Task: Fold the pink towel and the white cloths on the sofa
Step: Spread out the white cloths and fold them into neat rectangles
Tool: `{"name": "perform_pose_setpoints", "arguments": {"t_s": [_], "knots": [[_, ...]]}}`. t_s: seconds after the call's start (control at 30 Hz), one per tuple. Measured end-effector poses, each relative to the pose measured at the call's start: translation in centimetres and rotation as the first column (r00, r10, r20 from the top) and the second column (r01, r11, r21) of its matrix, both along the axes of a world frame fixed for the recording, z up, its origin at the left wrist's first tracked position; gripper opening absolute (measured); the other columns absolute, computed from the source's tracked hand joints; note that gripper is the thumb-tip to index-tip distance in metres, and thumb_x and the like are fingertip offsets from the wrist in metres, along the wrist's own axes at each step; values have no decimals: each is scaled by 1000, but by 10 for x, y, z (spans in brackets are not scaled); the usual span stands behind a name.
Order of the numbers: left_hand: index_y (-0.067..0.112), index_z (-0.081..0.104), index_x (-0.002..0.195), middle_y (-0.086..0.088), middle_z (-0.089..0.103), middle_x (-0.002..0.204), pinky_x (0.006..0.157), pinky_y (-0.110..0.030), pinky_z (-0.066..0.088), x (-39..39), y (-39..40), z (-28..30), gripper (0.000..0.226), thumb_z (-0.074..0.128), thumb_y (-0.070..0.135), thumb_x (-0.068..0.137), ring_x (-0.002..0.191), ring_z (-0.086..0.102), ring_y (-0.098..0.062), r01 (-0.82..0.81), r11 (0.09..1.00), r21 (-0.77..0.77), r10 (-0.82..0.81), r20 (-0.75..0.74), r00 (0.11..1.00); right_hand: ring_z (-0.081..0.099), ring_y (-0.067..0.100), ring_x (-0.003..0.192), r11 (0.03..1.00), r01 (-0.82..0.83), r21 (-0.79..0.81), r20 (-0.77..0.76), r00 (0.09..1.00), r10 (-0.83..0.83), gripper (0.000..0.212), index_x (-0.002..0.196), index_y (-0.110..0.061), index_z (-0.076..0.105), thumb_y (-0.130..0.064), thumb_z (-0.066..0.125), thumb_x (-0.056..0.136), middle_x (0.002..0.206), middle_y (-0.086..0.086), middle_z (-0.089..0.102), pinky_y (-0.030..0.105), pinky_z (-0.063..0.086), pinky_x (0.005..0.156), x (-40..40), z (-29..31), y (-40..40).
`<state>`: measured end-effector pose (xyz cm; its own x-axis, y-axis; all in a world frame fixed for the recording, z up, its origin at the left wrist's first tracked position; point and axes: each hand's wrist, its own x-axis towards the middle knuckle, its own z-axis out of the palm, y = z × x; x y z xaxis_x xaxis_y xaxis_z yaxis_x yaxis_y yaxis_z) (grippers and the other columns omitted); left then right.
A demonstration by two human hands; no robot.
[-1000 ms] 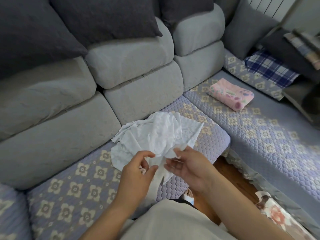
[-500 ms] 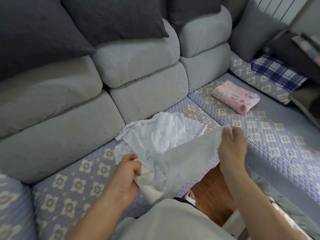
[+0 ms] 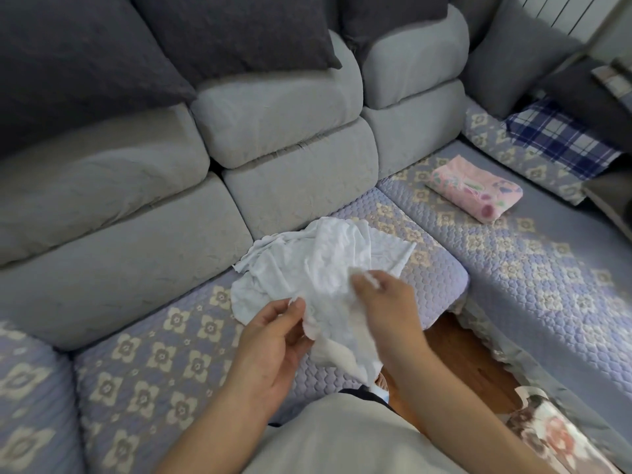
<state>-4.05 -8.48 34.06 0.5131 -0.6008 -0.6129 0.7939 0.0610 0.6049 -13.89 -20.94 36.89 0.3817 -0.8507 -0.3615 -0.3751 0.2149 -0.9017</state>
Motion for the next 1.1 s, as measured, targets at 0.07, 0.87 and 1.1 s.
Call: {"name": "perform_pose_setpoints", "arguments": {"t_s": [0.07, 0.87, 1.1], "knots": [[2, 68, 97, -25, 71, 102, 70, -34, 61, -4, 0, 1, 11, 63, 12, 96, 91, 70, -30, 13, 1000, -3, -13, -18, 1000, 70, 8, 85, 981, -178, 82, 63, 983, 173, 16, 101, -19, 74, -8, 66, 94, 90, -4, 75, 16, 51, 68, 3, -6, 22], [-6, 57, 101, -27, 53, 135, 57, -9, 42, 74, 130, -147, 20, 38, -1, 103, 96, 42, -25, -249, 636, 730, 388, -24, 922, 56, 29, 90, 934, 322, 157, -94, 946, -311, 31, 91, -10, 47, -36, 43, 106, 98, 9, 51, 40, 46, 78, -6, -69, 4], [5, 36, 146, -21, 52, 137, 88, -53, 52, 48, 209, -278, 99, 70, 35, 59, 113, 58, -40, -176, 567, 805, 407, -87, 909, 52, 30, 82, 908, 318, 273, -82, 948, -308, 45, 110, 14, 47, -30, 43, 107, 91, 14, 51, 40, 45, 72, -7, -78, 8]]}}
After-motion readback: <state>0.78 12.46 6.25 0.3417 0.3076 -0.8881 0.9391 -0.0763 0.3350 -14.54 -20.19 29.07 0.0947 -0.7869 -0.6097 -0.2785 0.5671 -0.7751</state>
